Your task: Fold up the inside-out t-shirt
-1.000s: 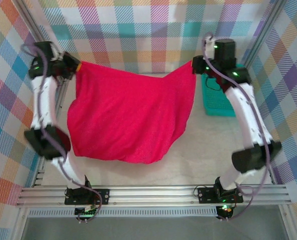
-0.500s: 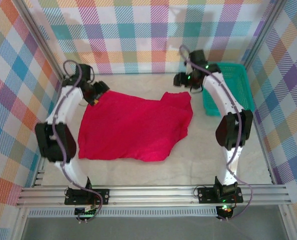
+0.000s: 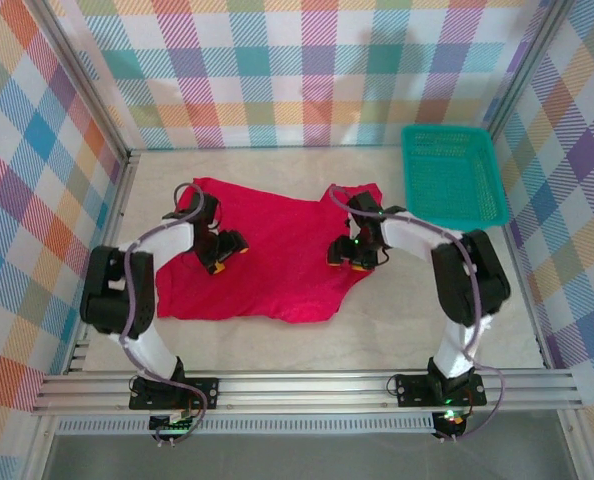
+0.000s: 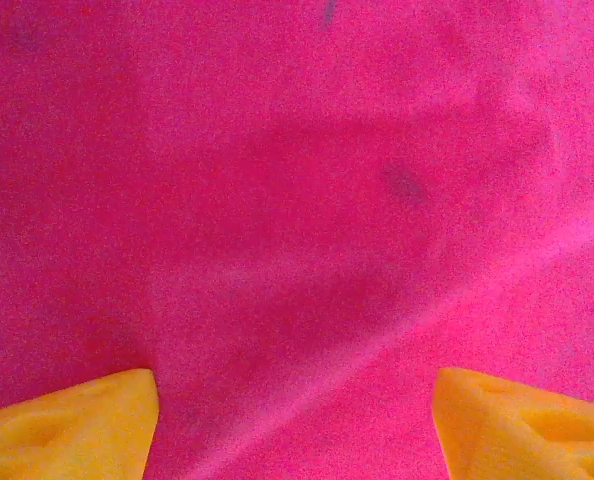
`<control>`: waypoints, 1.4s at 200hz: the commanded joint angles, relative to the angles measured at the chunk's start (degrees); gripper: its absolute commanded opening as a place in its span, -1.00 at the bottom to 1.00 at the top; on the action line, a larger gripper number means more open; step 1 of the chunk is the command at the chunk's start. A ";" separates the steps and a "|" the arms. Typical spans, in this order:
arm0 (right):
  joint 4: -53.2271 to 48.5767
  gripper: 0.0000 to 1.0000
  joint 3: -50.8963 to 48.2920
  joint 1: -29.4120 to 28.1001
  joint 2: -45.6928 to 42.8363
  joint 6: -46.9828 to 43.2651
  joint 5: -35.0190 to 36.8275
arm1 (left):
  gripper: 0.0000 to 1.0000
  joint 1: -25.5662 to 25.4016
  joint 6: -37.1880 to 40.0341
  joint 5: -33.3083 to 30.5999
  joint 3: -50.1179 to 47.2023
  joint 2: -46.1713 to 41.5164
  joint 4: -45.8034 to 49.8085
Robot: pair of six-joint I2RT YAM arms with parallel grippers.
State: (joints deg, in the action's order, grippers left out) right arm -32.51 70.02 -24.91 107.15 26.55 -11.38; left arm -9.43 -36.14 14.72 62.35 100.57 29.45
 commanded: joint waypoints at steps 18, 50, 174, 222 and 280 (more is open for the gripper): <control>-2.67 0.21 19.48 7.60 12.80 -3.63 -3.03 | 0.40 2.56 2.90 -5.58 13.87 11.70 0.26; -7.70 0.26 21.98 7.43 7.62 -6.39 -3.55 | 0.39 1.07 4.24 -10.01 11.45 2.40 1.21; 9.23 0.03 -15.21 -7.28 -13.21 5.92 -3.43 | 0.70 -1.20 -2.23 -9.68 -23.31 -28.61 -0.60; 9.67 -0.40 -10.86 -7.23 -8.03 6.18 -1.60 | 0.69 -0.35 -2.45 -9.33 -23.74 -14.89 -8.25; 0.84 -1.00 -9.70 -7.34 -14.63 2.77 -2.11 | -0.99 1.20 -0.28 -14.08 -21.27 -13.00 -4.37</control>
State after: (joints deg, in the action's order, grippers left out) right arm -25.85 59.64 -31.97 98.06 31.70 -12.69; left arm -8.86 -37.95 3.20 42.26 86.08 22.76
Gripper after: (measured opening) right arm 0.065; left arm 0.244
